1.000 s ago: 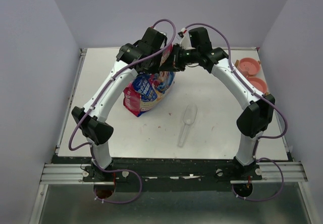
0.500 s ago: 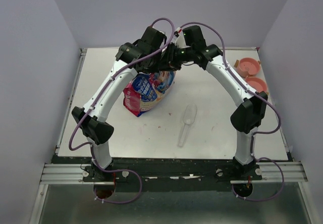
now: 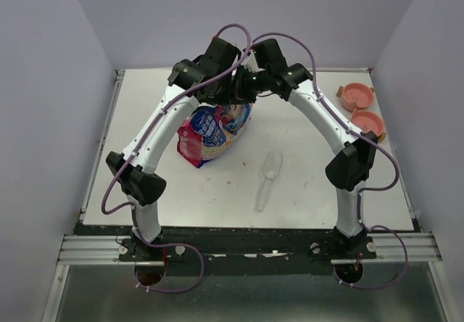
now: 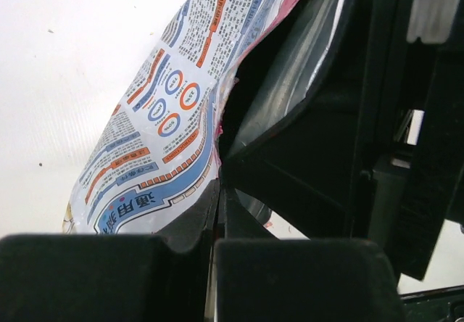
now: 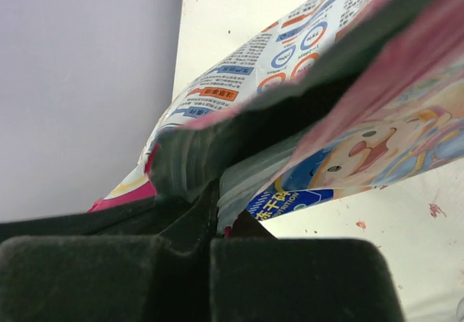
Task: Serve the pet food
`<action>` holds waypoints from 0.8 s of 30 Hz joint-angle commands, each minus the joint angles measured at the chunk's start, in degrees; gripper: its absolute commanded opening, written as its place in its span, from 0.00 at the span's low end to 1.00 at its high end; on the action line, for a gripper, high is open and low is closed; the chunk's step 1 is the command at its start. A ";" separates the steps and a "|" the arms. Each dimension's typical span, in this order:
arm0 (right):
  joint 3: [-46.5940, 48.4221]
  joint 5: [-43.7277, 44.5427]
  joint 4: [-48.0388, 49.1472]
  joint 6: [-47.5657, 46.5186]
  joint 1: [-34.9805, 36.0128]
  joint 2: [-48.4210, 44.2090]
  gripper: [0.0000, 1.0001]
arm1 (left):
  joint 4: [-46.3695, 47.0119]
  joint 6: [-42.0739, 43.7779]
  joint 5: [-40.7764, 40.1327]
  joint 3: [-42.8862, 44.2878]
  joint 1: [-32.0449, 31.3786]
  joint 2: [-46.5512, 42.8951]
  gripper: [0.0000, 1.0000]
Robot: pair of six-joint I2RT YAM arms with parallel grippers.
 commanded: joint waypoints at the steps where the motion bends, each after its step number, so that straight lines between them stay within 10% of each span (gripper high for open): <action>1: -2.69 0.95 1.32 -1.02 0.76 -4.13 0.00 | -1.99 -0.91 -1.21 3.32 -0.55 1.99 0.17; 13: -4.88 -1.52 3.09 -0.40 0.76 -6.07 0.00 | -3.13 2.07 -4.99 4.28 -0.37 5.33 0.45; 20: -7.79 2.52 -0.51 -5.14 0.76 -9.93 0.00 | -5.33 1.11 -9.64 7.10 1.82 5.34 0.03; 24: -7.79 5.42 -3.93 -8.66 0.76 -10.38 0.00 | -6.29 -1.08 -14.73 8.85 3.67 2.89 0.00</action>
